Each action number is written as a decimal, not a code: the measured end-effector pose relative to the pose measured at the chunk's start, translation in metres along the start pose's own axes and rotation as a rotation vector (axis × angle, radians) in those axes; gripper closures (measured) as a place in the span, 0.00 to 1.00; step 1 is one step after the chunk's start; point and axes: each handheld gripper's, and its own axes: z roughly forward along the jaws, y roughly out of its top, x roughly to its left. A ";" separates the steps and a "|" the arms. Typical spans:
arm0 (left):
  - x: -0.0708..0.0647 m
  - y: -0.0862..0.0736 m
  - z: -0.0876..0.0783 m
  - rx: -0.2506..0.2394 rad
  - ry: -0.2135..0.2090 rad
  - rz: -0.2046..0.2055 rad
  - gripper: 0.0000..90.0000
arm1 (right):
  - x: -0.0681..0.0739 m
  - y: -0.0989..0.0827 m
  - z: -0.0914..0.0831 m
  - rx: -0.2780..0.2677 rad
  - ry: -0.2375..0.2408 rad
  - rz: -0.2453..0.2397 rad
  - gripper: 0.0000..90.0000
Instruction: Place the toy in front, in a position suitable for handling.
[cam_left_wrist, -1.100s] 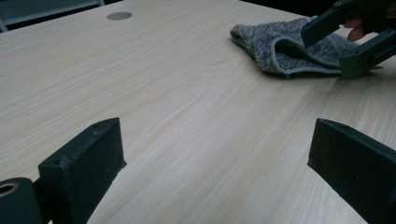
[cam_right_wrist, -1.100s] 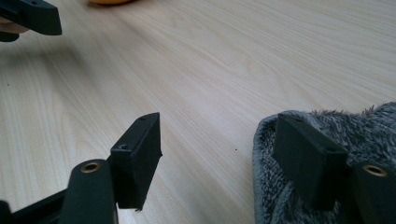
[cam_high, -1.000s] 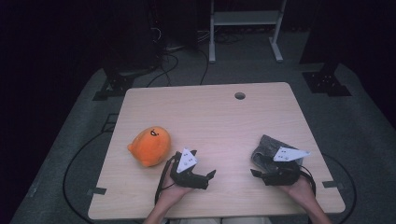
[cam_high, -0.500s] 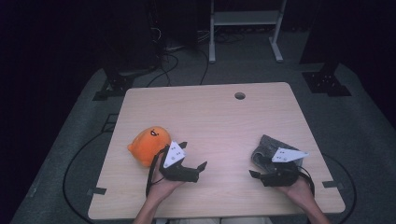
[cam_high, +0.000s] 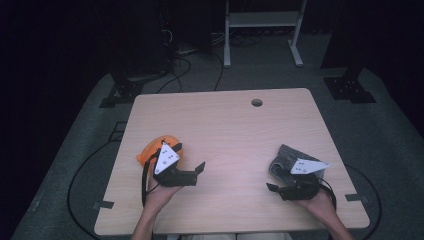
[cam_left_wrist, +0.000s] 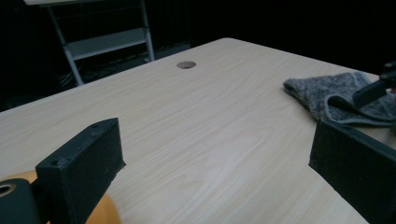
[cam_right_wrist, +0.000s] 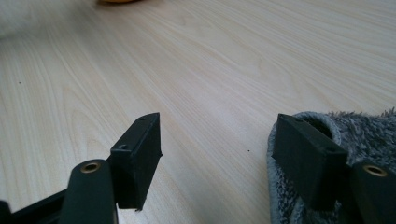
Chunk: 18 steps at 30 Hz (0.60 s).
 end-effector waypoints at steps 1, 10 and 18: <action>0.004 0.000 -0.003 0.001 0.017 0.001 0.01 | 0.000 0.000 0.000 -0.002 0.000 0.000 0.35; 0.017 0.001 -0.012 -0.009 0.061 -0.012 0.01 | 0.000 0.000 0.000 0.001 0.001 -0.002 0.35; 0.031 0.000 -0.023 -0.023 0.102 -0.025 0.01 | 0.000 0.000 0.000 0.000 0.004 -0.002 0.35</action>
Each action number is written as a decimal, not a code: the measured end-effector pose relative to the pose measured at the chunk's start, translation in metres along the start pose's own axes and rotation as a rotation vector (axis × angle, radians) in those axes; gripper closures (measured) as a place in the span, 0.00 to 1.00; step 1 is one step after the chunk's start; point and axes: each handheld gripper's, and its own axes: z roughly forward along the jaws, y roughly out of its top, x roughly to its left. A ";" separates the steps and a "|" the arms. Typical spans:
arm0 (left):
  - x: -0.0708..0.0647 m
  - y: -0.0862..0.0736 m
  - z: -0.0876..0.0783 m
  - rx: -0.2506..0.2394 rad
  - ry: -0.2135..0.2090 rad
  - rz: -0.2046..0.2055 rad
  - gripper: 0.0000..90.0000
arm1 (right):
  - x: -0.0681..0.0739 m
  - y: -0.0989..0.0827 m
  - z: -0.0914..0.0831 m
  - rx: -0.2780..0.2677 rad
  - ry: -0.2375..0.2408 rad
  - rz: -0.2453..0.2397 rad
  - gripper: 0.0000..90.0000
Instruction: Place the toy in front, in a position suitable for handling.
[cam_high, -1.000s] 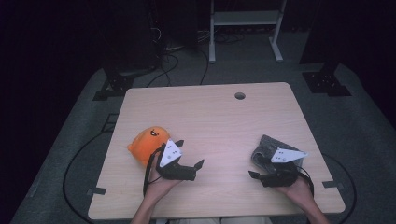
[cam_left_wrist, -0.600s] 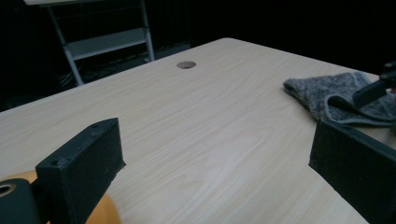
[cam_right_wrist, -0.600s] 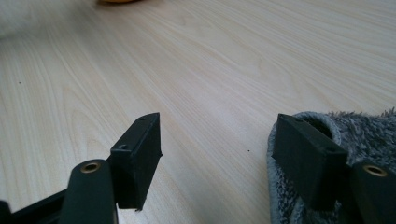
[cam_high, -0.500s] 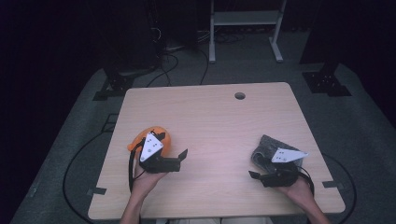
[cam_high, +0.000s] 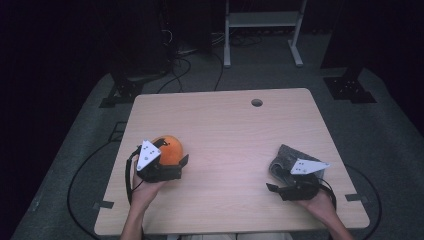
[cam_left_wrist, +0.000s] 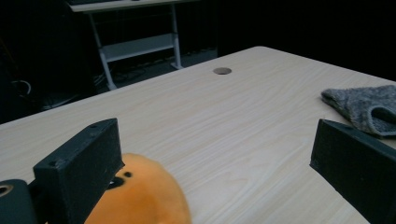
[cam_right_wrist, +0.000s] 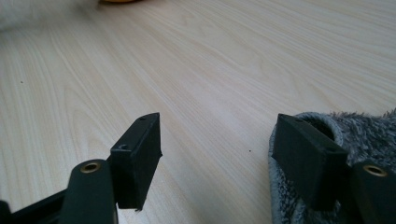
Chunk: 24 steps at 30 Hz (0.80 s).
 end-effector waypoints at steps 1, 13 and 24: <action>0.002 0.000 -0.001 0.002 0.007 -0.004 0.01 | 0.000 0.000 0.000 0.002 0.001 0.000 0.35; 0.023 -0.008 -0.010 0.006 0.074 -0.017 0.01 | 0.001 0.000 0.001 0.007 0.007 -0.005 0.35; 0.040 -0.022 -0.012 0.055 0.136 -0.020 0.01 | 0.001 0.000 0.002 0.013 0.012 -0.009 0.35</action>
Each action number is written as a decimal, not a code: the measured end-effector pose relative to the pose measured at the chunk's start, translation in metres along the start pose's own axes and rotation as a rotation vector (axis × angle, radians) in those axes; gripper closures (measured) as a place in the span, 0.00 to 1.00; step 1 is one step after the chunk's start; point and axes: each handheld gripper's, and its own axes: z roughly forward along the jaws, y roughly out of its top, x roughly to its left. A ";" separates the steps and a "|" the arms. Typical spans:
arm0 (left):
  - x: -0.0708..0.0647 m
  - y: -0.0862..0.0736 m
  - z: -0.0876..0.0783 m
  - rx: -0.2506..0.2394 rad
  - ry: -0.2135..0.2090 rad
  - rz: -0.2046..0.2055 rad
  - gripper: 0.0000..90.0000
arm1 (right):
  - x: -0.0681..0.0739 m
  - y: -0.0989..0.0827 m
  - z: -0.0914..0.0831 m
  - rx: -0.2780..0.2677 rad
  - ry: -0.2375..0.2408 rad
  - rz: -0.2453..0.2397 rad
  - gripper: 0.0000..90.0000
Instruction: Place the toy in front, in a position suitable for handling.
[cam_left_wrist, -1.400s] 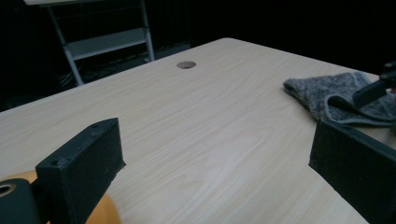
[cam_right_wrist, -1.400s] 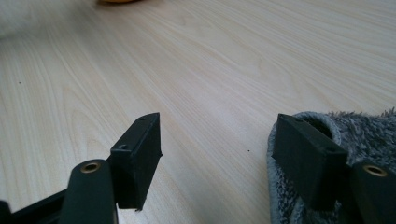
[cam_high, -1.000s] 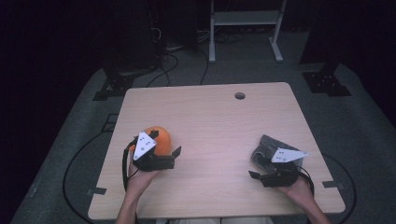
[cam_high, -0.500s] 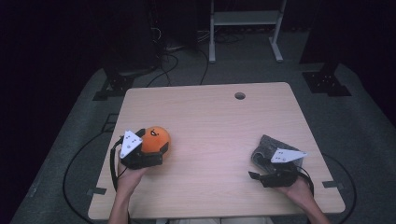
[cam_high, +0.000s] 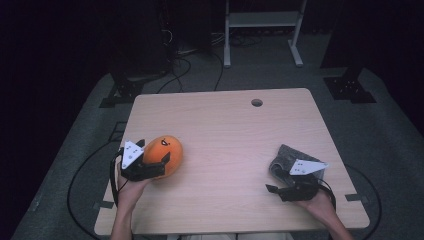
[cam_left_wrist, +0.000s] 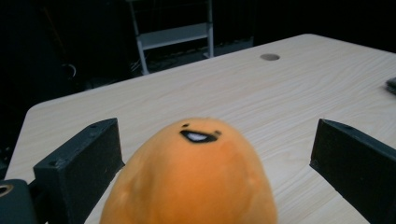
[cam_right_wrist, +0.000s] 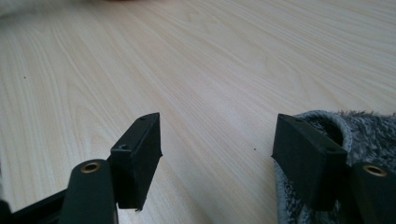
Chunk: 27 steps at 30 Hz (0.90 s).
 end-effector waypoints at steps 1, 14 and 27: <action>0.001 -0.001 0.000 0.005 0.007 -0.002 0.01 | 0.000 0.000 0.000 0.003 -0.001 0.001 0.35; 0.006 -0.013 0.009 0.073 0.029 0.000 0.04 | 0.000 0.000 0.000 0.004 0.005 -0.002 0.35; 0.011 -0.028 0.020 0.145 -0.001 -0.041 0.15 | 0.002 0.000 0.001 0.011 0.006 -0.013 0.37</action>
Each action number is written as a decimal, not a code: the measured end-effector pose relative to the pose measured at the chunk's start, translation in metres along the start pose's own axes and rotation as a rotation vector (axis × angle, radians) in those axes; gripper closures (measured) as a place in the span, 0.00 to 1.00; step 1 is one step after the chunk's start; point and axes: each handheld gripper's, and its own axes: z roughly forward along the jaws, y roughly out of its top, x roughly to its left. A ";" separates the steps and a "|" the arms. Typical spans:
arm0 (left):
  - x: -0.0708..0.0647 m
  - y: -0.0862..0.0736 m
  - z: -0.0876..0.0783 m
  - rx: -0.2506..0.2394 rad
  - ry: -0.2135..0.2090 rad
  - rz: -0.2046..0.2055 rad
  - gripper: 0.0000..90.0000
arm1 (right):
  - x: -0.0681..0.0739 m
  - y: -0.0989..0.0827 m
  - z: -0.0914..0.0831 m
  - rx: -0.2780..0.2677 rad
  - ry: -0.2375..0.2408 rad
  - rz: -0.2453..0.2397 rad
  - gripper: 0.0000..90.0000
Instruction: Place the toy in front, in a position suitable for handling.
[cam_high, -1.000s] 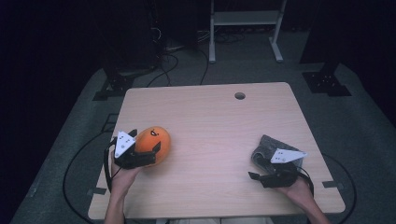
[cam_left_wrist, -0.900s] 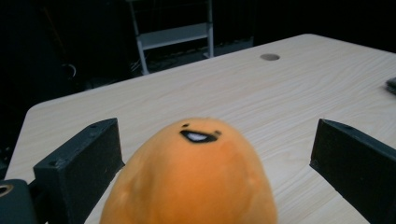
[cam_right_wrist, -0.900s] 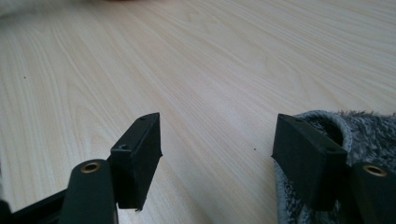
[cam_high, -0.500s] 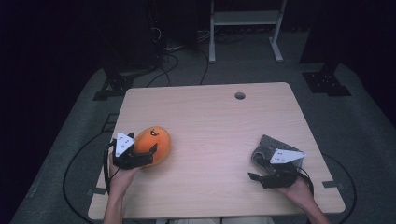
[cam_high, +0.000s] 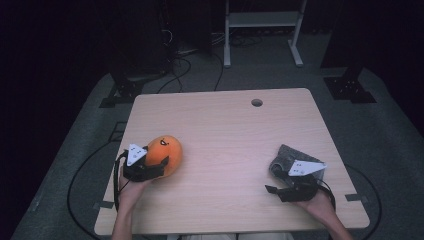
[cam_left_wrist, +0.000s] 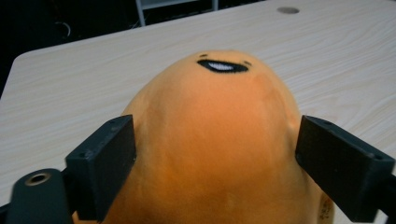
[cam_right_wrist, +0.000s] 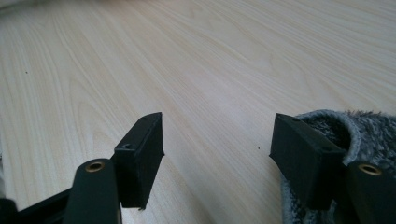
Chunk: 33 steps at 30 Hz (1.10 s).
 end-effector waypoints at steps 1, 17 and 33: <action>0.000 -0.001 0.000 0.006 0.007 -0.011 0.16 | 0.000 0.000 0.000 0.001 0.001 0.000 0.37; -0.005 -0.008 0.007 0.049 0.025 0.040 0.28 | 0.002 0.000 0.000 -0.001 -0.006 -0.009 0.39; -0.011 -0.003 0.005 0.013 0.066 0.050 0.53 | 0.002 0.000 -0.003 -0.004 -0.009 -0.020 0.39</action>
